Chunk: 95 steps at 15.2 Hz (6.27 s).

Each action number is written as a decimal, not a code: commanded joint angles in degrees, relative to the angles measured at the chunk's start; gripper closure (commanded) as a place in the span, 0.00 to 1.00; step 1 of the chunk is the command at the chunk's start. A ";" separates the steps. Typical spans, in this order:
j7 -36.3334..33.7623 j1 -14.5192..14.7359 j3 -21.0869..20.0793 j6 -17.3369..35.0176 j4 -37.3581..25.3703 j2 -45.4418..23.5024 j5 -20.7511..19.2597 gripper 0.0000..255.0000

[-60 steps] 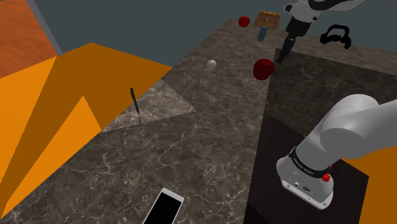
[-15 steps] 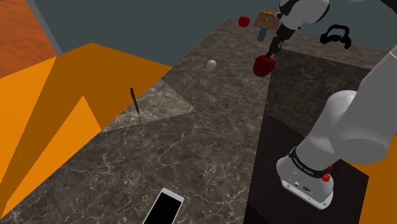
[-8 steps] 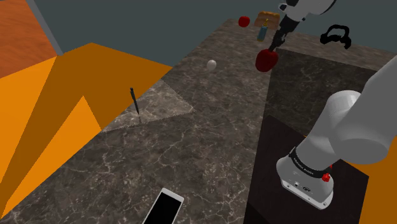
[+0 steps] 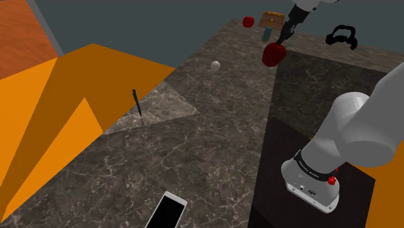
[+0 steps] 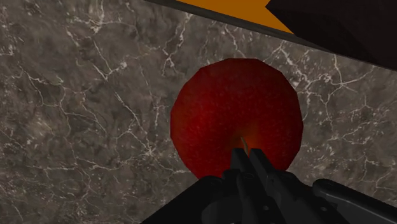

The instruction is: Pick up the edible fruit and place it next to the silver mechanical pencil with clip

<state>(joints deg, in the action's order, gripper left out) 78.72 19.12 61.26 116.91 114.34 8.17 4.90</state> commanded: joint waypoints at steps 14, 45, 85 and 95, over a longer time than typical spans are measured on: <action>-2.62 0.03 -1.34 -11.39 -11.02 1.06 -1.40 1.00; -43.00 0.98 -37.27 -11.34 5.51 20.74 -11.86 1.00; -88.75 18.92 -67.14 -14.40 -36.19 -20.65 -12.01 1.00; -89.46 18.65 -67.04 -6.14 -26.47 -19.21 -12.08 1.00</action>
<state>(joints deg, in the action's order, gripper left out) -10.70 37.79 -5.79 110.05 87.23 -11.01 -7.15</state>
